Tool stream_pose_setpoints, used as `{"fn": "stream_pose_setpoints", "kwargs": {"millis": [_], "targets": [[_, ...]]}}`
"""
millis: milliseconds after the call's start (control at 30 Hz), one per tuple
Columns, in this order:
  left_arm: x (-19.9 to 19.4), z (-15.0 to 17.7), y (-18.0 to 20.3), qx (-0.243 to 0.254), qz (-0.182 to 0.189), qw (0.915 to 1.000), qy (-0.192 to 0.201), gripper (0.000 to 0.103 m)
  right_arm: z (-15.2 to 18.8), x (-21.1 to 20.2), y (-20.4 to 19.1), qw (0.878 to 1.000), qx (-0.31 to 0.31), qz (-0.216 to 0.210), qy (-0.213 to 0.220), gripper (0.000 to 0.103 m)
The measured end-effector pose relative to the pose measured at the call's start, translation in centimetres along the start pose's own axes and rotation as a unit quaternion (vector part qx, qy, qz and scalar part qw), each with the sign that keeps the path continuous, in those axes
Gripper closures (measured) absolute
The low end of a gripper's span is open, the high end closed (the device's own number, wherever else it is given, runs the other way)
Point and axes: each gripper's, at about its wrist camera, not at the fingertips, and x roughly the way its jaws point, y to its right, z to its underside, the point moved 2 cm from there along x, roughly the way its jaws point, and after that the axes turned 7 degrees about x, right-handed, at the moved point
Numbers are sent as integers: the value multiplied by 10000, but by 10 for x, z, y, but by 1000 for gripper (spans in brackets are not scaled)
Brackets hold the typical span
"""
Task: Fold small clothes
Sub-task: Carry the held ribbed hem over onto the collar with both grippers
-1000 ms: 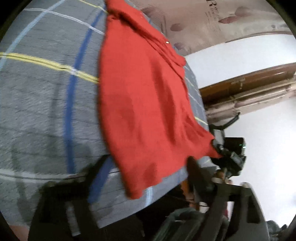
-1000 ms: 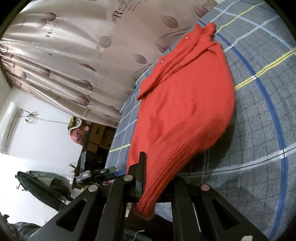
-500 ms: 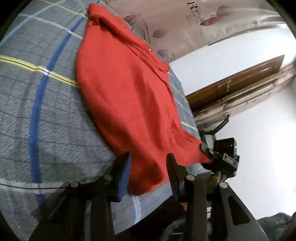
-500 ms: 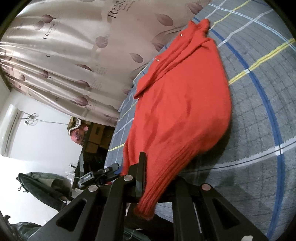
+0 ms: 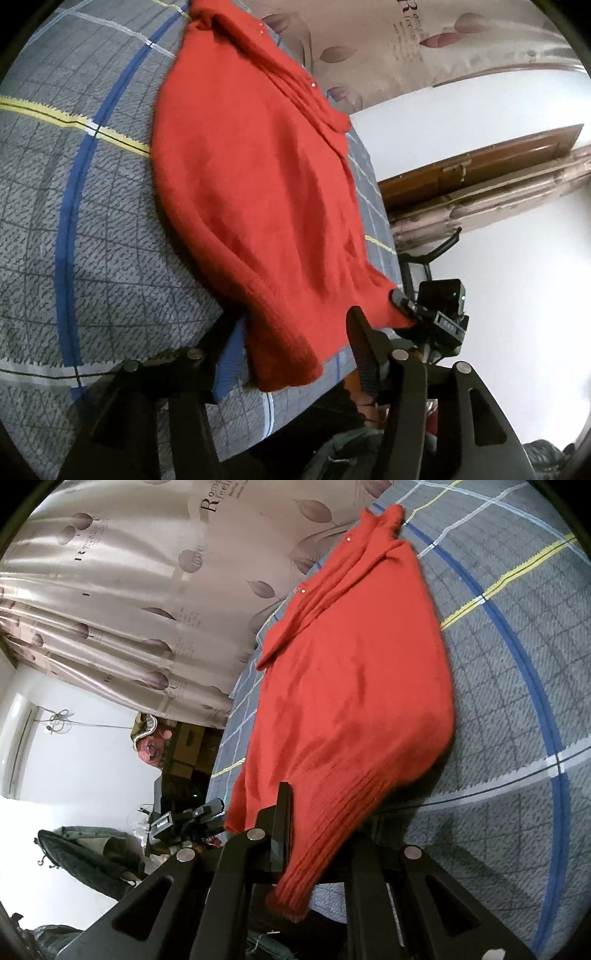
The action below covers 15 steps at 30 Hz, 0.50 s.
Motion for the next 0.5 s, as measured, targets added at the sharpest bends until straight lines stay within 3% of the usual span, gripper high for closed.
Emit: {"fn": "stream_pose_setpoints", "kwargs": {"millis": [67, 200, 367, 500], "targets": [[-3, 1, 0, -1, -60, 10000, 21, 39, 0, 2, 0, 10000, -3, 3, -25, 93], [-11, 1, -2, -122, -147, 9998, 72, 37, 0, 5, 3, 9999, 24, 36, -95, 91], [-16, -1, -3, -141, 22, 9999, 90, 34, 0, 10, 10, 9998, 115, 58, -142, 79], [-9, -5, 3, 58, 41, 9998, 197, 34, 1, 12, 15, 9998, 121, 49, -162, 77]]}}
